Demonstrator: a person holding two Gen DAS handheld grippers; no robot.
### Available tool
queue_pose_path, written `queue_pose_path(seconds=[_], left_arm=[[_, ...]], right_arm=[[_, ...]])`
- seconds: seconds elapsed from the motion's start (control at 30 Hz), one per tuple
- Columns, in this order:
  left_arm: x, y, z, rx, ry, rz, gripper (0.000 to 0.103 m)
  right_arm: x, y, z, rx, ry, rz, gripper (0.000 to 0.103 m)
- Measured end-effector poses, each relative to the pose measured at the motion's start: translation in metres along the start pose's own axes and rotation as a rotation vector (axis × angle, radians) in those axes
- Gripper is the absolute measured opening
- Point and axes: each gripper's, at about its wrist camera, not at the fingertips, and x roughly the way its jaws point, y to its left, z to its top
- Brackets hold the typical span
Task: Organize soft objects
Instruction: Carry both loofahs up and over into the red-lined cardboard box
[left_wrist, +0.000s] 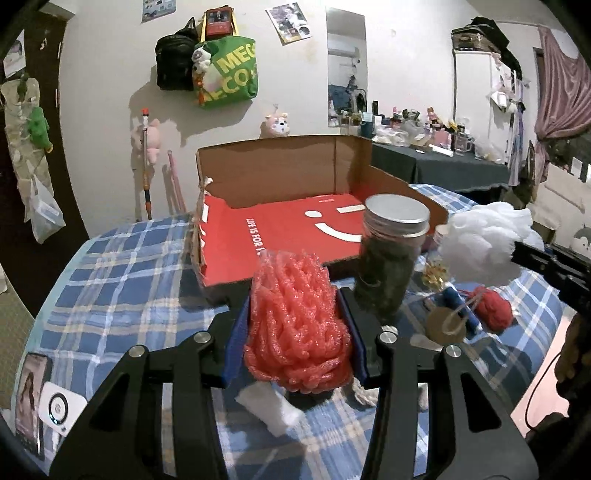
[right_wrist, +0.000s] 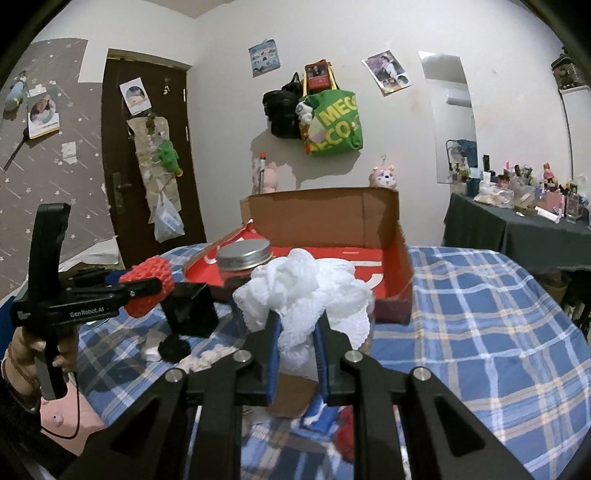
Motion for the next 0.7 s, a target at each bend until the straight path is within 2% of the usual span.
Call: queue_pose_path(seconds=[0.33,0.7], left_arm=[[0.013,0.010,0.018,-0.005,0.011,-0.031,0.044],[0.039,0.018,0.045,-0.001,0.045,-0.067,0.044]], right_arm=[[-0.001,-0.015,0.022,-0.005,-0.037,-0.025,0.018],[0.022,-0.028,0.047,-0.031,-0.031,-0.028,0.018]])
